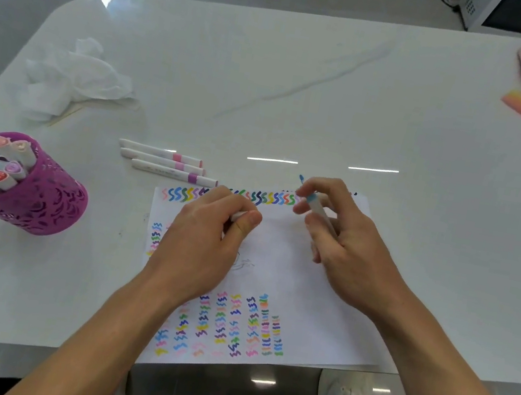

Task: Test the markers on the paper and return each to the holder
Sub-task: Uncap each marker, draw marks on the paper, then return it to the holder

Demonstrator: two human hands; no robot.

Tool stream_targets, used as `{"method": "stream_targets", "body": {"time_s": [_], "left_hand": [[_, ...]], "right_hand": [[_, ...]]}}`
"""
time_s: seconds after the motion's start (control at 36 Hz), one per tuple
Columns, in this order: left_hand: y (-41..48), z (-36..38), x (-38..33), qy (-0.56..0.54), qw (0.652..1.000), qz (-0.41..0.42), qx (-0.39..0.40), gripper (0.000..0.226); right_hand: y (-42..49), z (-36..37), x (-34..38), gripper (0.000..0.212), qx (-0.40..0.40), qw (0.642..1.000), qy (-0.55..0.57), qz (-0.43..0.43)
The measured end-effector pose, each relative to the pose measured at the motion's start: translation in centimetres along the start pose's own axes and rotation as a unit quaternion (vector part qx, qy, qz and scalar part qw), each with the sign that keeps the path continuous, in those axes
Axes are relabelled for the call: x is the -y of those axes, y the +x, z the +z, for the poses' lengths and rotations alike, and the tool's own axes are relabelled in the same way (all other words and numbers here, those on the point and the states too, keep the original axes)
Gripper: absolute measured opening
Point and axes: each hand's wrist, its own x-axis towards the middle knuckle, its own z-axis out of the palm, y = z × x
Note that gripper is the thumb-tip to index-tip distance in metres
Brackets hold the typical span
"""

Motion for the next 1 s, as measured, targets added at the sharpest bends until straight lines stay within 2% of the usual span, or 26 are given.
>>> {"method": "stream_targets", "body": {"time_s": [0.11,0.19,0.25,0.33,0.44,0.58,0.67,0.83,1.0], "left_hand": [[0.0,0.1,-0.1,-0.001,1.0,-0.004,-0.009,0.016],[0.0,0.1,-0.2,0.003,1.0,-0.004,-0.011,0.017],[0.0,0.1,-0.2,0.006,1.0,-0.004,-0.013,0.017],[0.0,0.0,0.0,0.015,1.0,-0.003,-0.02,0.014],[-0.3,0.3,0.3,0.058,0.998,0.002,-0.016,0.01],[-0.6,0.6,0.4,0.071,0.997,0.01,-0.008,0.012],[-0.6,0.7,0.6,0.074,0.997,0.008,-0.007,0.013],[-0.6,0.9,0.8,0.082,0.997,0.007,-0.004,0.012],[-0.4,0.9,0.9,0.071,0.997,-0.002,-0.001,0.01]], "right_hand": [[0.2,-0.3,0.2,0.026,-0.004,0.991,0.13,0.043],[0.5,-0.4,0.3,0.041,0.005,0.962,0.255,0.099],[0.6,-0.6,0.0,0.046,0.008,0.95,0.293,0.105],[0.7,-0.9,-0.6,0.038,0.0,0.962,0.261,0.075],[1.2,-1.0,-0.9,0.022,-0.054,0.976,0.2,0.072],[1.6,-0.9,-1.1,0.04,-0.099,0.98,0.153,0.074],[1.9,-0.6,-1.3,0.038,-0.108,0.978,0.168,0.068],[2.1,-0.6,-2.5,0.006,-0.132,0.972,0.184,0.061],[2.3,-0.1,-3.2,0.009,-0.155,0.967,0.186,0.082]]}}
